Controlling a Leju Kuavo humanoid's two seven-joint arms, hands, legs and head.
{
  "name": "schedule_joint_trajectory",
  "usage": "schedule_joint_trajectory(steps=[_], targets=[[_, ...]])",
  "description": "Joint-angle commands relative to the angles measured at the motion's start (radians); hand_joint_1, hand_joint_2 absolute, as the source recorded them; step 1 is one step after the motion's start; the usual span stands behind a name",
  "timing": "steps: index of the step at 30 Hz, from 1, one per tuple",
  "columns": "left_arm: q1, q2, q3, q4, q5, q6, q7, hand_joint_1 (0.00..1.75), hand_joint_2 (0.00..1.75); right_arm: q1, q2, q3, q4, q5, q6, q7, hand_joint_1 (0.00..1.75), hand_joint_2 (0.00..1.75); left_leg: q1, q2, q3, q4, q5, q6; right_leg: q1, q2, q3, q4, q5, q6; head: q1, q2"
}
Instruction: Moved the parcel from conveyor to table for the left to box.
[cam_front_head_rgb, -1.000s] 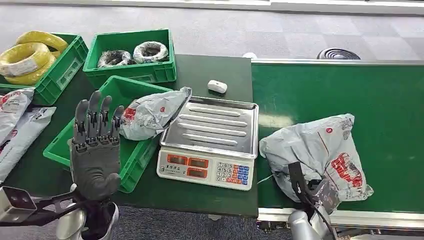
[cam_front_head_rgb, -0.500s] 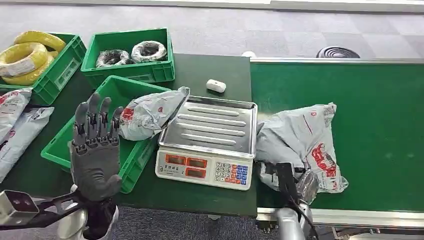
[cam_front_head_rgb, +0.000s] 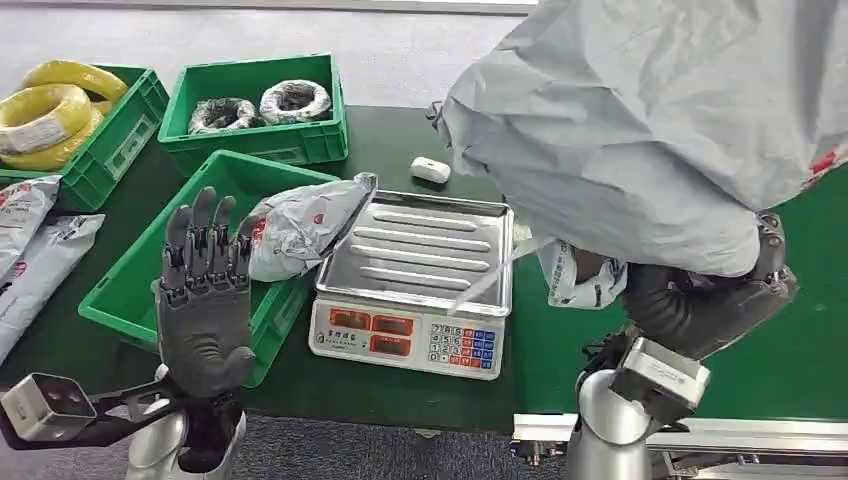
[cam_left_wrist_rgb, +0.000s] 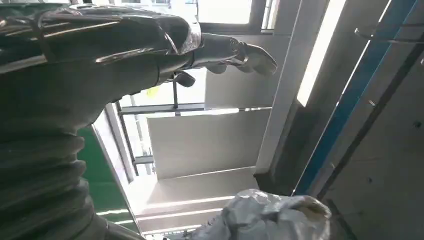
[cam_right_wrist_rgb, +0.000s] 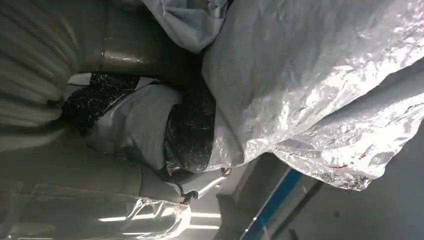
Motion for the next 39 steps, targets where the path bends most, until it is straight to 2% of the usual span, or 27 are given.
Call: schedule_joint_trajectory(steps=[1,4,5,7,8,11,12,19,32,33,34,39], targets=[[-0.015,0.012,-0.005,0.042,0.003,-0.009,-0.002,0.00,1.75,-0.027,-0.009,0.062,-0.025,-0.039,0.000,0.004,1.75,1.75,0.000,0.001,-0.001,-0.001,0.001,0.000,0.000,-0.003,-0.001,0.000,0.001,0.000,0.000,0.000],[-0.019,0.013,-0.003,0.044,0.011,-0.017,-0.002,0.00,1.75,-0.077,-0.009,0.056,0.088,-0.038,0.000,0.018,1.75,1.75,0.000,0.002,0.000,-0.001,0.001,0.000,0.000,-0.002,0.000,0.000,0.001,0.000,0.000,0.000],[-0.026,0.011,-0.004,0.048,0.010,-0.020,0.002,0.00,1.75,-0.130,-0.050,0.094,0.191,-0.061,0.010,0.071,1.75,1.75,0.000,0.003,0.000,-0.001,0.001,0.000,0.000,0.000,0.000,0.000,0.001,0.000,0.000,0.000],[-0.032,0.011,-0.003,0.053,0.011,-0.022,0.004,0.00,1.75,-0.178,-0.077,0.132,0.277,-0.072,0.000,0.103,1.75,1.75,0.000,0.006,0.001,-0.001,0.001,0.000,0.000,0.002,0.000,-0.001,0.002,0.000,0.000,0.000],[-0.036,0.013,-0.005,0.060,0.015,-0.026,0.005,0.00,1.75,-0.218,-0.095,0.166,0.348,-0.112,0.043,0.146,1.75,1.75,0.000,0.005,0.001,-0.001,0.001,0.000,0.000,0.002,0.001,-0.001,0.002,0.000,0.000,0.000],[-0.041,0.016,-0.011,0.070,0.018,-0.028,0.006,0.00,1.75,-0.275,-0.095,0.199,0.476,-0.137,0.046,0.157,1.75,1.75,0.000,0.003,0.002,-0.001,0.001,0.000,0.000,0.001,0.001,0.000,0.001,0.000,0.000,0.000],[-0.041,0.016,-0.012,0.072,0.019,-0.027,0.006,0.00,1.75,-0.280,-0.092,0.206,0.495,-0.133,0.034,0.153,1.75,1.75,0.000,0.006,0.002,-0.002,0.002,-0.001,0.000,0.002,0.001,-0.001,0.003,0.000,0.000,0.000],[-0.048,0.005,-0.018,0.071,0.029,-0.034,0.026,0.00,1.75,-0.261,-0.088,0.274,0.527,-0.144,0.062,0.160,1.75,1.75,0.000,0.002,0.001,-0.002,0.002,-0.002,0.000,-0.002,0.000,0.000,0.001,0.000,0.000,0.000],[-0.035,0.003,-0.020,0.076,0.038,-0.039,0.043,0.00,1.75,-0.235,-0.096,0.311,0.590,-0.192,0.103,0.150,1.75,1.75,0.000,0.000,0.000,-0.002,0.003,-0.002,0.000,-0.004,0.000,0.000,0.001,0.000,0.000,0.000],[-0.035,0.003,-0.020,0.076,0.038,-0.039,0.043,0.00,1.75,-0.235,-0.096,0.311,0.590,-0.192,0.103,0.150,1.68,1.75,0.000,0.000,0.000,-0.001,0.002,-0.002,0.000,-0.002,0.000,0.000,0.001,0.000,0.000,0.000],[-0.035,0.002,-0.019,0.077,0.037,-0.037,0.044,0.00,1.75,-0.234,-0.094,0.306,0.588,-0.201,0.101,0.149,0.00,1.75,0.000,0.000,0.000,-0.002,0.003,-0.002,0.000,-0.004,0.000,0.000,0.001,0.000,0.000,0.000],[-0.027,0.003,-0.017,0.076,0.033,-0.030,0.043,0.00,1.75,-0.231,-0.094,0.301,0.586,-0.222,0.104,0.143,0.00,1.75,0.000,0.000,0.000,-0.001,0.002,-0.002,0.000,-0.002,-0.001,0.001,0.001,0.000,0.000,0.000]])
